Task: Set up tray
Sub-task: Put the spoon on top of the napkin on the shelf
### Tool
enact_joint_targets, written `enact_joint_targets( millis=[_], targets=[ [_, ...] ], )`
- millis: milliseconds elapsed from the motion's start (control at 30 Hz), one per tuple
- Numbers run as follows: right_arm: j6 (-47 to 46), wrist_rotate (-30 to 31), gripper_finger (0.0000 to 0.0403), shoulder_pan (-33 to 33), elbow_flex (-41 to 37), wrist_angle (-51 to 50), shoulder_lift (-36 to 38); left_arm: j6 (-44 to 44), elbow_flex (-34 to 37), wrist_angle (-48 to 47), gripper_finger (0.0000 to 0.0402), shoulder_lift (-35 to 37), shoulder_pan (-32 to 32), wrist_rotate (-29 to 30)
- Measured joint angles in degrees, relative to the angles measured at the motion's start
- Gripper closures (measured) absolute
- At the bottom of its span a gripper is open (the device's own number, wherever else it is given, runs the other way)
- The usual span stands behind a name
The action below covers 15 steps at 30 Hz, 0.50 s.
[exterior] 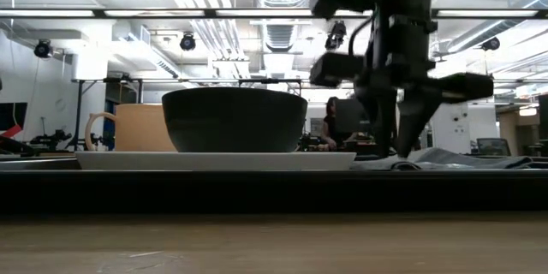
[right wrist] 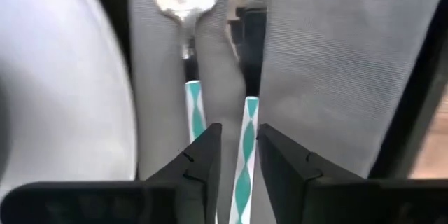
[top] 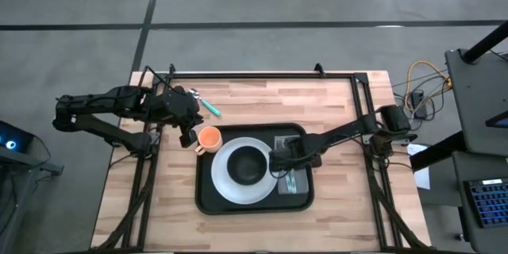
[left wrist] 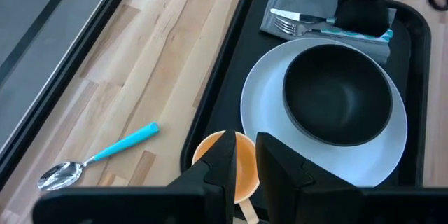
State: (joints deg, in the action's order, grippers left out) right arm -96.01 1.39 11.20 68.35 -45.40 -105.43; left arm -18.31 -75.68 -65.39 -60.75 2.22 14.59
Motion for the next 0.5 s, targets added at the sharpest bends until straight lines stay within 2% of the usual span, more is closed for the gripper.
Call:
enact_joint_targets(
  millis=[233,400,500],
  targets=[
    [3.78,2.02,0.0293,-0.11,4.83,-10.48,3.99,0.46,0.00,0.03,0.0364,0.00,-0.01,1.04],
    [8.60,10.52,0.0287,0.60,9.16,-11.11,8.23,1.53,0.84,0.23,0.0364,-0.03,-1.41,7.96],
    [13.18,15.20,0.0285,0.96,12.21,-11.09,10.00,-4.12,2.34,0.39,0.0364,-0.42,-6.18,12.55]
  ],
)
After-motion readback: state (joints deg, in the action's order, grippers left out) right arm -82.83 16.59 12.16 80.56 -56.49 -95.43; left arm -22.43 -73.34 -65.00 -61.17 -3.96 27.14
